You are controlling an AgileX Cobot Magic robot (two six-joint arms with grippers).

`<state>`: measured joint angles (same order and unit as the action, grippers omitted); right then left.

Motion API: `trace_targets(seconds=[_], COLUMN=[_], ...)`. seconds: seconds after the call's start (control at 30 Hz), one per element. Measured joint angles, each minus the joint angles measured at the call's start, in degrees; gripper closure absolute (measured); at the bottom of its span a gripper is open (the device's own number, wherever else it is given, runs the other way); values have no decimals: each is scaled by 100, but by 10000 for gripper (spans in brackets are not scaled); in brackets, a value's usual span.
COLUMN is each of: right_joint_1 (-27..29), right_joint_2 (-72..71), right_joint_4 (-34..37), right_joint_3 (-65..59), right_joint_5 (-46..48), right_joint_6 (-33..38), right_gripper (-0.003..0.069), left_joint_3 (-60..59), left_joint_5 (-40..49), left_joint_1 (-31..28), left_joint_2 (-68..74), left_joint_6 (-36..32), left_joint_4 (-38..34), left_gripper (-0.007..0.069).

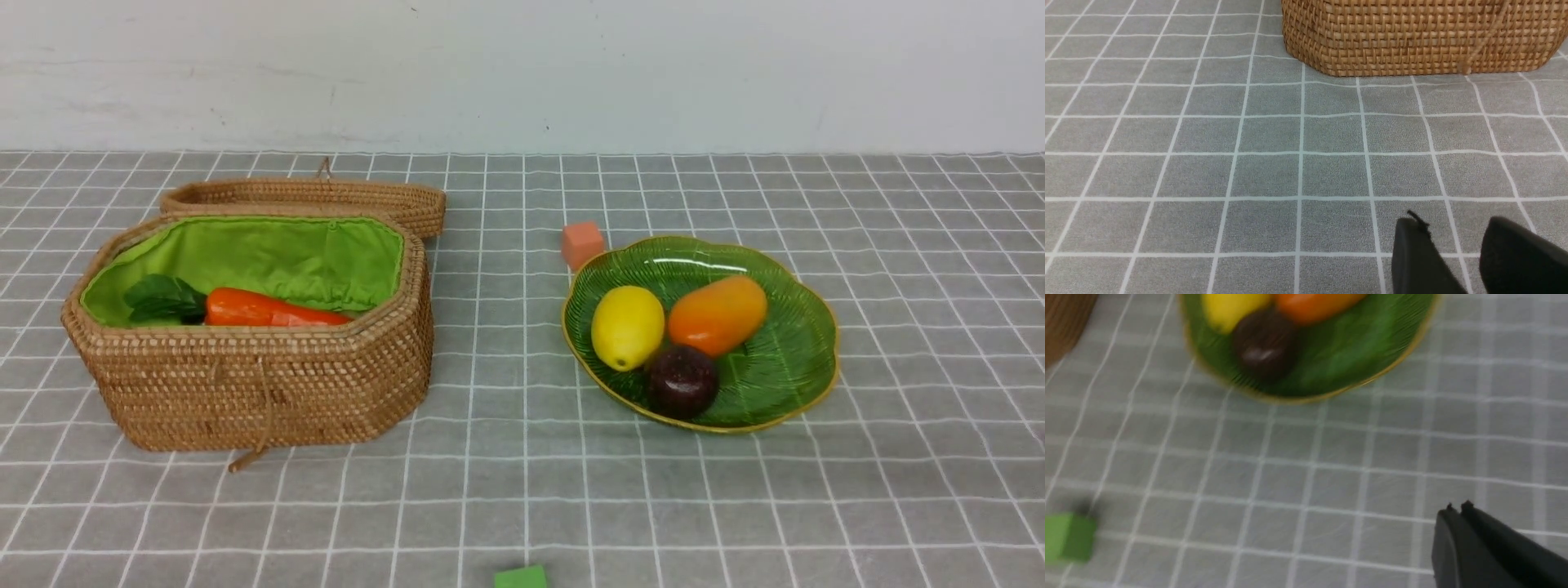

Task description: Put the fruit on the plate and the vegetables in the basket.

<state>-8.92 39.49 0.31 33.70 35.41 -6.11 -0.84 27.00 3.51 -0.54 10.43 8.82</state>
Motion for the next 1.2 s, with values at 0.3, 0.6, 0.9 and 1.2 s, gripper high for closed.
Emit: trace_targets(seconds=[0.3,0.6,0.9,1.2], right_joint_1=[1231,1422,1422,1422], right_joint_2=[-2904,-4005,-4005,-4005], right_joint_4=[-477,-351,-293,-293], right_joint_3=[-2655,-3459,-3459,-3459], right_joint_5=[-1071,-1331,-1336,-1336], right_joint_6=[0,-28,-28,-23], right_gripper=[654,649,639,634], left_joint_3=[0,-2,-2,-2], left_joint_5=[0,-8,-8,-8], left_joint_1=[0,0,0,0], left_joint_2=[0,0,0,0], left_joint_6=[0,0,0,0], left_joint_4=[5,7,7,7], left_gripper=[386,386,386,386])
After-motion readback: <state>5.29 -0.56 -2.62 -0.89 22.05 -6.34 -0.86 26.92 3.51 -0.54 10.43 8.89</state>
